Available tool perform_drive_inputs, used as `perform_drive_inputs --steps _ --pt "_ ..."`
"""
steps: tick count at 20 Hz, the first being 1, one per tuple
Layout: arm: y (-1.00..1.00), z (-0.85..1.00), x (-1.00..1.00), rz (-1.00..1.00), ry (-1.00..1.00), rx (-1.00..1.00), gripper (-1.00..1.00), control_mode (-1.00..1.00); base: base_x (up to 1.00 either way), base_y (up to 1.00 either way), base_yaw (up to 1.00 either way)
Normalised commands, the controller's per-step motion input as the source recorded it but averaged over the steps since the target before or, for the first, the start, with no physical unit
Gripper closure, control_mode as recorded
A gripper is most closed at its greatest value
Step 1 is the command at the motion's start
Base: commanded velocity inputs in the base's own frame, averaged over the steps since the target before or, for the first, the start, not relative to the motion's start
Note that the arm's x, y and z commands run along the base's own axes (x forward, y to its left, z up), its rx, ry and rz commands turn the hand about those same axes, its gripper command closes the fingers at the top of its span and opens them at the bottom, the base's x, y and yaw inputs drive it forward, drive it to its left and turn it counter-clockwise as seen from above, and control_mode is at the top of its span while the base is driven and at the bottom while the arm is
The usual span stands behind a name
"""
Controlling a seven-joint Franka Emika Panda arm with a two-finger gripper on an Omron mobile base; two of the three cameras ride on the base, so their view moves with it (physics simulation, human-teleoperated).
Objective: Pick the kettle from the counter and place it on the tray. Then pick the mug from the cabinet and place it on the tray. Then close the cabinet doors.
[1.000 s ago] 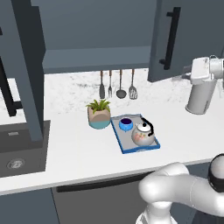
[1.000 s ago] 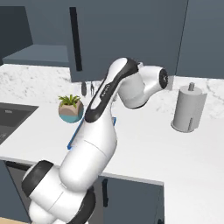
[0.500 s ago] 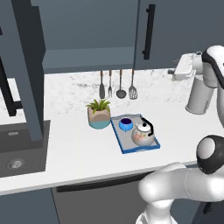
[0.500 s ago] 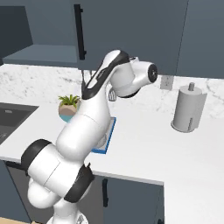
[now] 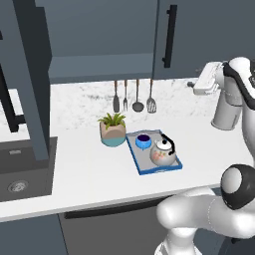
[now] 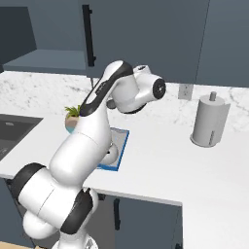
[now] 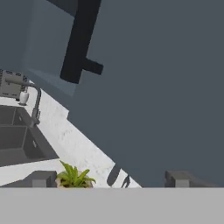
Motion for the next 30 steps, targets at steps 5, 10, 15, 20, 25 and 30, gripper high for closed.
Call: perform_drive_inputs --steps 5,10,15,20,25,30 --pt "0.42 0.14 -0.85 0.00 0.00 -0.05 -1.00 -1.00 0.00 0.00 0.00" --pt "0.38 0.12 -0.73 0.00 0.03 -0.04 -1.00 -1.00 0.00 0.00 0.00" --pt "0.18 0.00 -0.62 0.00 0.00 -0.04 -1.00 -1.00 0.00 0.00 0.00" --pt "0.29 -0.06 -0.59 0.02 -0.01 -0.10 -1.00 -1.00 0.00 0.00 0.00" --pt "0.63 -0.18 -0.58 0.12 -0.04 -0.22 -1.00 -1.00 0.00 0.00 0.00" --pt "0.89 -0.18 -0.22 0.06 -0.11 -0.24 -1.00 -1.00 0.00 0.00 0.00"
